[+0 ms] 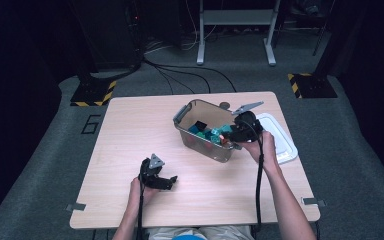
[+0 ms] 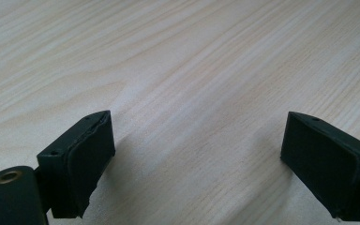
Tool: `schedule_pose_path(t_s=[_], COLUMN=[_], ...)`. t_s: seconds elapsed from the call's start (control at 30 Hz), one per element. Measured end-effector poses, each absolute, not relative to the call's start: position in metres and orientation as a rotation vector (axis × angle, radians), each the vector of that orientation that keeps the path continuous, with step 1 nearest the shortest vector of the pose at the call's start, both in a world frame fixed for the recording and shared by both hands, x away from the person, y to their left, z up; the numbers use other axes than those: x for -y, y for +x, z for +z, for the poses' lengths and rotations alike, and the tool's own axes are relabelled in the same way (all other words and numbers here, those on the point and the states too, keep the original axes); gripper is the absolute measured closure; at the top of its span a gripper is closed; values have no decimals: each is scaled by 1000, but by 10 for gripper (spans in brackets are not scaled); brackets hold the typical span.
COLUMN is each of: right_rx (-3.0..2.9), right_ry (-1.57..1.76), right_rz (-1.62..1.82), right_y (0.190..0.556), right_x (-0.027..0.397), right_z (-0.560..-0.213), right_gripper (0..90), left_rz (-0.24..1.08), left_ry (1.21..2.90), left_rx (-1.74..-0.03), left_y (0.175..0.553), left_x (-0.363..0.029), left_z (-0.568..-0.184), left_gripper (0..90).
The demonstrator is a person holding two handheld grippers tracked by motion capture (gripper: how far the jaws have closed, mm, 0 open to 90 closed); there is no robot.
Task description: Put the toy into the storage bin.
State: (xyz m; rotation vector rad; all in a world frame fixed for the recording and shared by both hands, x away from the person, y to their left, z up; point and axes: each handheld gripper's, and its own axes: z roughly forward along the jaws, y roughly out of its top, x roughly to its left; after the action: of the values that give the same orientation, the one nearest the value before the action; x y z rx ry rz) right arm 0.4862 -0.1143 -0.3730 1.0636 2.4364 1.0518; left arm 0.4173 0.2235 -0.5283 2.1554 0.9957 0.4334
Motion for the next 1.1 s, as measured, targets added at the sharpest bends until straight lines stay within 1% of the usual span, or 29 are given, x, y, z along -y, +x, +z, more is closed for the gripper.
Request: schedule_pose_path(t_s=[0.13, 0.2, 0.27, 0.3, 0.33, 0.37, 0.43, 0.47, 0.53, 0.63, 0.7, 0.87, 1.1], right_rx=[-2451, -2454, -2452, -2457, -2452, -2442, -2430, -2423, -2402, -2395, -2390, -2364, -2317], right_ry=[1079, 1082, 1113, 1111, 1118, 1121, 1124, 1124, 1125, 1124, 1124, 1147, 1209], right_rz=[1022, 1009, 997, 989, 1001, 1001, 1015, 1020, 1031, 1038, 1040, 1028, 1000], right_y=[495, 498, 502, 503, 504, 503, 503, 502, 500, 497, 496, 493, 492], right_x=[111, 110, 109, 110, 110, 112, 114, 116, 119, 125, 130, 144, 171], right_z=[-375, -376, -376, -376, -376, -376, -376, -375, -374, -373, -373, -371, -374], right_gripper=[572, 527, 427, 413, 375, 312, 286, 251, 236, 175, 145, 111, 92], left_rz=[433, 434, 436, 437, 433, 434, 435, 436, 433, 433, 433, 434, 436], left_ry=[2155, 2155, 2155, 2150, 2155, 2155, 2153, 2152, 2154, 2153, 2154, 2155, 2151], left_rx=[-996, -996, -994, -996, -996, -995, -996, -996, -995, -995, -996, -996, -996], left_y=[417, 417, 417, 417, 417, 417, 417, 417, 417, 417, 417, 417, 417], left_x=[-224, -224, -224, -223, -224, -224, -223, -223, -224, -223, -223, -224, -223], left_z=[-528, -528, -528, -529, -528, -528, -528, -529, -528, -528, -528, -528, -529], left_gripper=[97, 97, 97, 97, 97, 97, 97, 97, 97, 97, 97, 97, 97])
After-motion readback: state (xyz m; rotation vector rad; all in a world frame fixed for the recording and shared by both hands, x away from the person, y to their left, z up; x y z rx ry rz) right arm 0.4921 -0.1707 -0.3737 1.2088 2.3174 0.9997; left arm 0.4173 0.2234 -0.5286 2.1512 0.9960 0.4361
